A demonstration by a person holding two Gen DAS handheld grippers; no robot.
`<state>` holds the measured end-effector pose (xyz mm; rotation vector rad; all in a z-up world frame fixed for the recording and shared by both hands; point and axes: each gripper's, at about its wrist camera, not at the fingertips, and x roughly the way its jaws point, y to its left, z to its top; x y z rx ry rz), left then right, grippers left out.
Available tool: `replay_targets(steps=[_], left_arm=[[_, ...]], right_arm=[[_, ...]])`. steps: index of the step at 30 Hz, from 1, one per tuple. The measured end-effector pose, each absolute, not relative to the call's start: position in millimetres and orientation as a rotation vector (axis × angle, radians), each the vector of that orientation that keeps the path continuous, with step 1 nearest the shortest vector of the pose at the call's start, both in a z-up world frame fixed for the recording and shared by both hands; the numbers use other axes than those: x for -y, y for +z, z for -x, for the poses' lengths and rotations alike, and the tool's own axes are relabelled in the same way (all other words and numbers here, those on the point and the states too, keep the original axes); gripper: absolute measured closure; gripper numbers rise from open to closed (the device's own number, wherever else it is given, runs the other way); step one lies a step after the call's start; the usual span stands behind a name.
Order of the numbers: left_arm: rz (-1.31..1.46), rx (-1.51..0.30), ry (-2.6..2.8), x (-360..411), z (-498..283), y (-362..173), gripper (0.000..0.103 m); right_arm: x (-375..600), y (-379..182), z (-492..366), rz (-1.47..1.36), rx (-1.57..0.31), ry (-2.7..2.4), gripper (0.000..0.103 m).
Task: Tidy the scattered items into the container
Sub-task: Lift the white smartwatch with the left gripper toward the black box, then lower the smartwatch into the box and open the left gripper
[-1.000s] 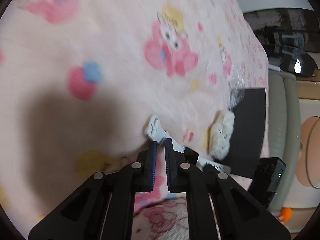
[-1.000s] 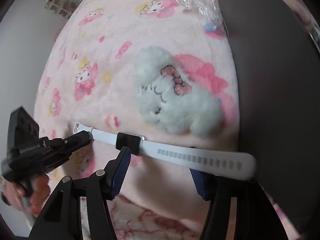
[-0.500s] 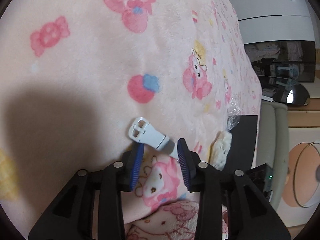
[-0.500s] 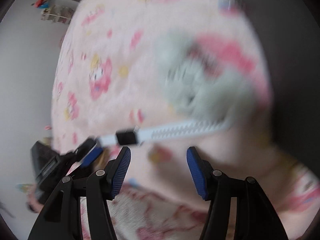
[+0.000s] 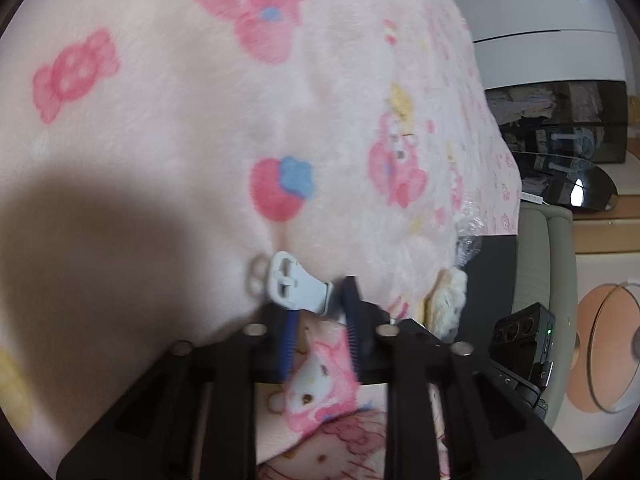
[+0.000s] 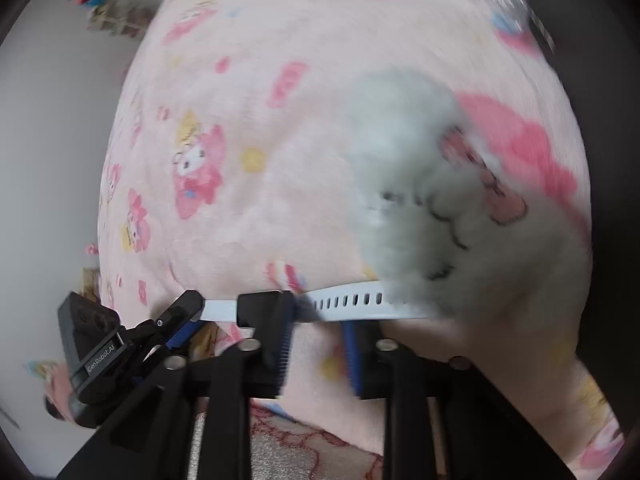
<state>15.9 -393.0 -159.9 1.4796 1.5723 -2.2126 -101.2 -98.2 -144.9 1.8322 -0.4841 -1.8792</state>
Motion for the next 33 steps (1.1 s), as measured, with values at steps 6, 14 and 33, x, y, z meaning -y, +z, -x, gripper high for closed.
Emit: replay_targets(steps=[6,14,33], left_arm=[[-1.408,-1.385,-2.393,364.6,-24.4,-98.8,0.095],[-1.330,-1.253,-2.695,299.1,-21.5,-8.4,0.096],[-1.602,-1.048,-2.877,111.9,81.3,25.0,0.096]], right_arm=[[102.2,-92.4,81.8,-1.594,0.297,-2.026,0.094],[70.6,-26.1,60.2,-1.373,0.337,-2.125,0.095],[-110.6,11.1,79.0,-1.310,0.317,-2.376,0.094]])
